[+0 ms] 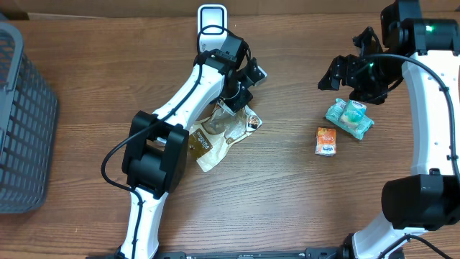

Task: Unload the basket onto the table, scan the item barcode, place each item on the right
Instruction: 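Move the left gripper from the basket toward the snack bag, then lower both grippers onto the snack bag from either side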

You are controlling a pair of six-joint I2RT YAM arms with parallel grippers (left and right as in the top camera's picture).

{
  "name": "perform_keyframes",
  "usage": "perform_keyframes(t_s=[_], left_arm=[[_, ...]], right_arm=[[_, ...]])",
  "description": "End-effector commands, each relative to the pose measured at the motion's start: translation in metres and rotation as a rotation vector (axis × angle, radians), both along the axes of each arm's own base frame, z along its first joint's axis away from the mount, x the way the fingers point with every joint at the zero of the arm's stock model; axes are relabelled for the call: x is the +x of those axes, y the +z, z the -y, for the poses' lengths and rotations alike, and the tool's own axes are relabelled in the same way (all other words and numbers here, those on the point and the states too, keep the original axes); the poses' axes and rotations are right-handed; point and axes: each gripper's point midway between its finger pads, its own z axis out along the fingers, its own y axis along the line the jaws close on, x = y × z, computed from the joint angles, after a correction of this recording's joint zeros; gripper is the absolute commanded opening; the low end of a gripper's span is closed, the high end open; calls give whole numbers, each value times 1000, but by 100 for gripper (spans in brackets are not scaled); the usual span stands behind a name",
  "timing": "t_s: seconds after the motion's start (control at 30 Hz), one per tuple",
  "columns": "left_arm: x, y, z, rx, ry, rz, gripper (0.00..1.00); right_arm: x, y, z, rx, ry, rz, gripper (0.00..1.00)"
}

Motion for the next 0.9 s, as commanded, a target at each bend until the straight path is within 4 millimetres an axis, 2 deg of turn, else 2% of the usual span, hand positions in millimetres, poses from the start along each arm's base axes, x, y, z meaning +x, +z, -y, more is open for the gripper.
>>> perform_keyframes(t_s=[0.0, 0.23, 0.37, 0.43, 0.47, 0.57, 0.6, 0.7, 0.83, 0.87], left_arm=[[-1, -12, -6, -3, 31, -20, 4], [2, -31, -24, -9, 127, -43, 4], [11, -35, -50, -11, 262, -71, 4], [18, -35, -66, -21, 347, -85, 4], [24, -35, -82, -30, 429, -100, 4], [31, -33, -102, -41, 512, -111, 4], [33, -30, -107, -45, 525, -110, 4], [41, -10, -116, -58, 549, -91, 4], [56, 46, -116, -98, 551, -15, 4], [60, 71, -115, -118, 562, 14, 4]], right_arm=[[1, 15, 1, -7, 7, 57, 82], [1, 15, 0, -7, 7, 57, 82], [1, 15, 0, -7, 7, 57, 82], [1, 15, 0, -6, 7, 57, 82], [1, 15, 0, -6, 7, 57, 82], [2, 16, 0, -3, 7, 58, 82], [2, 16, 0, -3, 7, 62, 83], [4, 16, -1, 4, 9, 69, 100], [6, 17, -3, 18, 11, 77, 100], [6, 18, -5, 30, 13, 77, 100]])
